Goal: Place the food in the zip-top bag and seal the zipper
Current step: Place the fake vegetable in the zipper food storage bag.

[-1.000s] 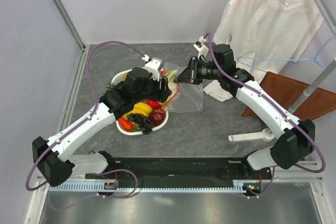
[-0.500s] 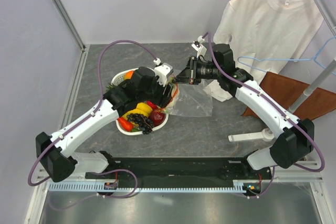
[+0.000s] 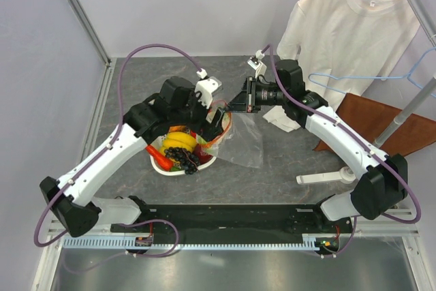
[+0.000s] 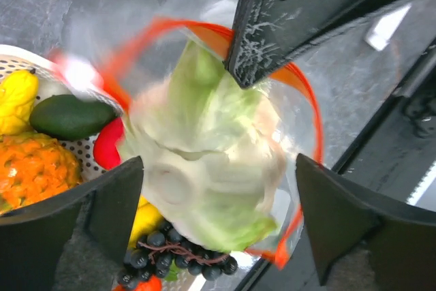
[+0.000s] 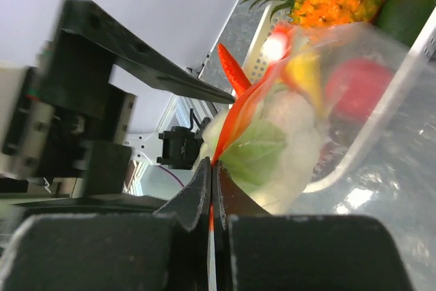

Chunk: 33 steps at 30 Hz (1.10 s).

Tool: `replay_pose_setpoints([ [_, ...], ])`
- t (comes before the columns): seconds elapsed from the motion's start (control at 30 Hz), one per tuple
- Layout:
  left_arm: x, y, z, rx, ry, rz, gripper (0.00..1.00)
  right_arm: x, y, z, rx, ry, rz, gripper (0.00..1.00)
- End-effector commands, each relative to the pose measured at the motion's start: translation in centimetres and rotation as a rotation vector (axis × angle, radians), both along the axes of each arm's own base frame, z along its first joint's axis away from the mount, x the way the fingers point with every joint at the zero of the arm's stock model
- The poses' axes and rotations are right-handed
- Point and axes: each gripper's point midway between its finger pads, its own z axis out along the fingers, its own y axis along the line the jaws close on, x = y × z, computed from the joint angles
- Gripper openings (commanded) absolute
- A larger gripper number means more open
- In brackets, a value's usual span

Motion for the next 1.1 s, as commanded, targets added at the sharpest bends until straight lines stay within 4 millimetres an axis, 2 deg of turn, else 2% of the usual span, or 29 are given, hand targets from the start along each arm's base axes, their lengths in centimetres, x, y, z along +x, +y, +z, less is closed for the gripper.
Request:
replay_pose_setpoints([
  [0.0, -2.5, 0.5, 5.9, -0.136, -0.112, -0.125, 1.00, -0.9, -0.3, 1.5, 0.024, -0.062, 0.024, 0.00],
  [0.07, -3.2, 0.8, 6.3, -0.154, -0.107, -0.142, 1.00, -0.7, -0.3, 1.6, 0.027, -0.065, 0.024, 0.00],
  [0.17, -3.6, 1.8, 5.2, -0.143, -0.064, -0.125, 1.00, -0.7, -0.2, 2.0, 0.035, -0.070, 0.028, 0.00],
  [0.27, -2.9, 3.6, 4.6, -0.200, -0.009, -0.056, 0.97, -0.9, -0.2, 2.0, 0.039, -0.068, 0.033, 0.00],
  [0.3, -1.8, 5.4, 3.6, -0.234, 0.049, 0.033, 0.95, -0.9, -0.2, 2.1, 0.041, -0.070, 0.035, 0.00],
  [0.37, -1.3, 6.1, 3.1, -0.305, 0.117, 0.054, 0.86, -0.9, -0.2, 2.4, 0.046, -0.080, 0.033, 0.00],
  [0.4, -0.7, 7.2, 1.9, -0.330, 0.168, 0.105, 0.83, -0.8, -0.2, 2.7, 0.050, -0.087, 0.033, 0.00],
  [0.47, -1.1, 6.8, 1.8, -0.377, 0.193, 0.064, 0.75, -0.5, -0.2, 3.1, 0.053, -0.094, 0.029, 0.00],
  [0.5, -1.4, 6.7, 0.8, -0.388, 0.221, 0.062, 0.74, -0.4, -0.1, 3.8, 0.062, -0.109, 0.027, 0.00],
  [0.57, -1.5, 6.3, 1.4, -0.435, 0.174, 0.044, 0.73, -0.1, -0.1, 4.3, 0.071, -0.118, 0.025, 0.00],
  [0.6, -1.6, 6.3, 0.3, -0.444, 0.195, 0.056, 0.73, 0.1, 0.0, 4.8, 0.077, -0.126, 0.023, 0.00],
  [0.63, -1.6, 6.3, 0.2, -0.449, 0.186, 0.057, 0.73, 0.1, 0.0, 5.1, 0.082, -0.128, 0.024, 0.00],
  [0.83, 0.3, 6.8, -1.5, -0.417, 0.183, 0.137, 0.73, 0.0, 0.0, 5.7, 0.095, -0.137, 0.032, 0.00],
  [1.07, 1.1, 5.5, -2.5, -0.482, 0.291, 0.144, 0.68, 0.1, 0.0, 6.6, 0.108, -0.154, 0.026, 0.00],
])
